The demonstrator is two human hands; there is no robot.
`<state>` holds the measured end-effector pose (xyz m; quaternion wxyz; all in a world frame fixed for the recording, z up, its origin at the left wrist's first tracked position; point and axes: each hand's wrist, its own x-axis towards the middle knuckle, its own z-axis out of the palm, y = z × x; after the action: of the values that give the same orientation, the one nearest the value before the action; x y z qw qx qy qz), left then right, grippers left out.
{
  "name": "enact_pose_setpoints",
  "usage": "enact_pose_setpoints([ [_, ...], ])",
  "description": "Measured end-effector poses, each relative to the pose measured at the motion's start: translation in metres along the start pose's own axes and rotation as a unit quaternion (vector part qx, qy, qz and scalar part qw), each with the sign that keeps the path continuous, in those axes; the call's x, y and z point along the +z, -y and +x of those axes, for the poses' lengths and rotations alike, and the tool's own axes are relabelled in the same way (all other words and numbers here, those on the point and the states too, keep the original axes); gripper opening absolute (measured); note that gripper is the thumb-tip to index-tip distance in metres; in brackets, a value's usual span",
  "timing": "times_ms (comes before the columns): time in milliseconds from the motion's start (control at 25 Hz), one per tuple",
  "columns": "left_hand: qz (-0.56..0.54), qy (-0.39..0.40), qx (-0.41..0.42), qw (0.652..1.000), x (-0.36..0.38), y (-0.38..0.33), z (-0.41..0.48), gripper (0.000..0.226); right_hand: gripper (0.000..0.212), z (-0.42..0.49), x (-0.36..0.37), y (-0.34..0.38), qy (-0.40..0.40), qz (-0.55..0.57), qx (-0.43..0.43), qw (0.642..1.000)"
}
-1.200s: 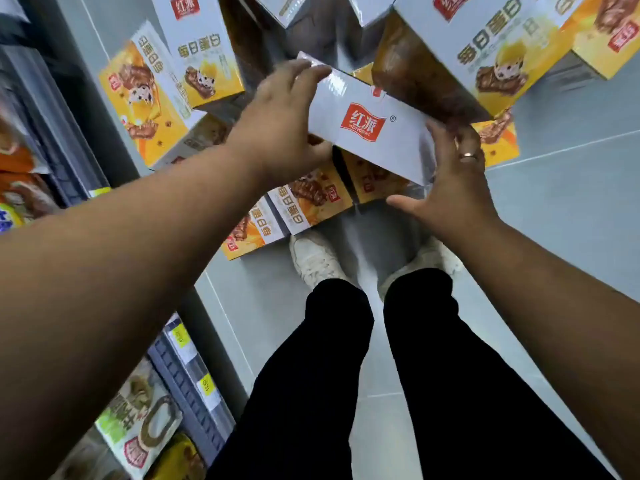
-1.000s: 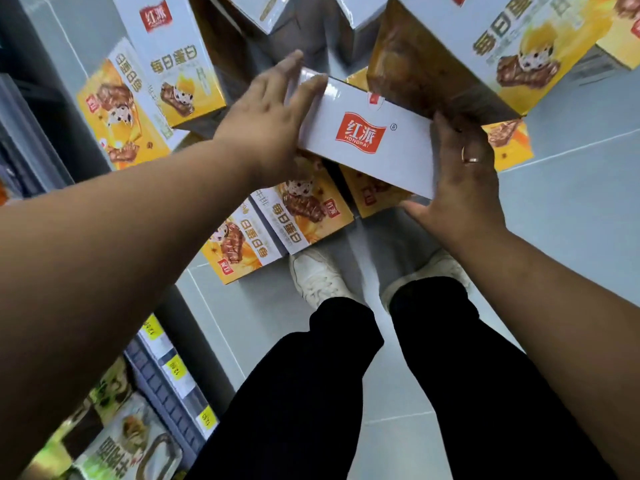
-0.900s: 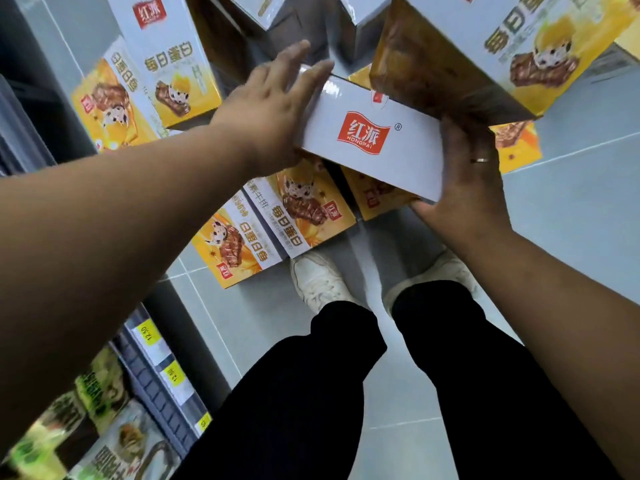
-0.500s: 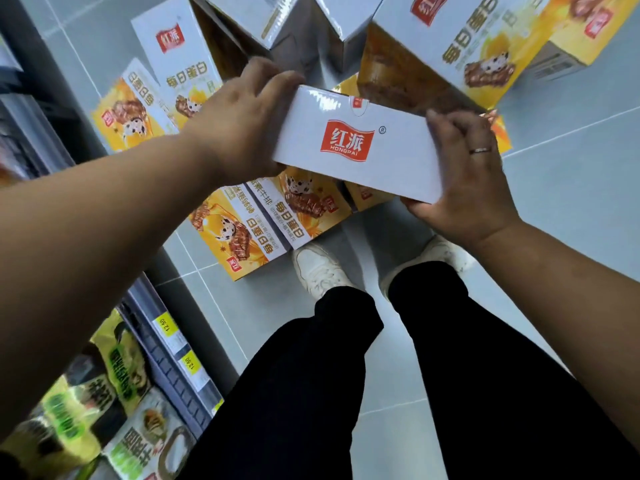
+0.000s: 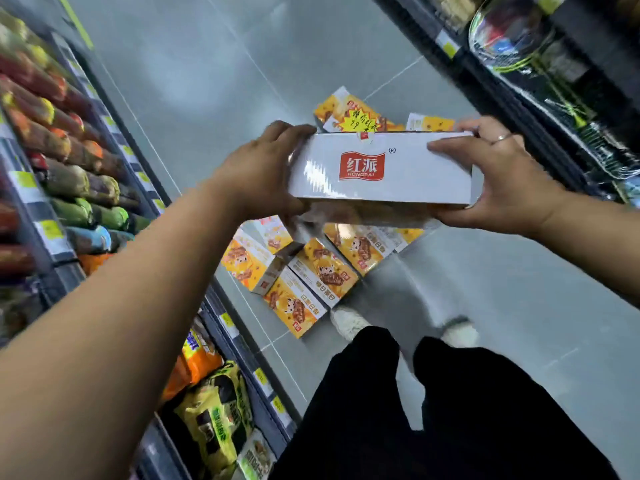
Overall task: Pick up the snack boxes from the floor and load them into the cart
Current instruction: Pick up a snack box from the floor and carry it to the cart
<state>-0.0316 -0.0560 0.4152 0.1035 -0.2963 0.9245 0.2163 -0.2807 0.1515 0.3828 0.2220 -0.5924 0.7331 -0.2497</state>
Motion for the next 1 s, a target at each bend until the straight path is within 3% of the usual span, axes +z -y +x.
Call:
enact_pose_setpoints([
  [200,-0.08,-0.059,0.084,0.992,-0.124,-0.12,-0.03,0.116,0.074,-0.067,-0.162,0.044,-0.064,0.029,-0.019,0.997],
  [360,-0.154,-0.043,0.15,0.976,-0.168,-0.226,-0.054,0.124,0.081,-0.154,-0.263,0.06,-0.136,0.178,-0.001,0.975],
  [520,-0.249,0.001,0.196,0.948,-0.183,-0.356,-0.07,0.128,0.084,-0.279,-0.34,0.058,-0.252,0.351,0.021,0.902],
  [680,-0.361,0.038,0.241,0.9,-0.178,-0.478,-0.07,0.12,0.086,-0.39,-0.391,0.054,-0.378,0.381,0.06,0.841],
  [800,-0.434,0.091,0.255,0.859,-0.154,-0.572,-0.068,0.124,0.076,-0.47,-0.418,0.049,-0.482,0.381,0.091,0.784],
  [1000,-0.545,0.146,0.254,0.785,-0.114,-0.699,-0.065,0.087,0.06,-0.565,-0.443,0.046,-0.618,0.377,0.122,0.679],
])
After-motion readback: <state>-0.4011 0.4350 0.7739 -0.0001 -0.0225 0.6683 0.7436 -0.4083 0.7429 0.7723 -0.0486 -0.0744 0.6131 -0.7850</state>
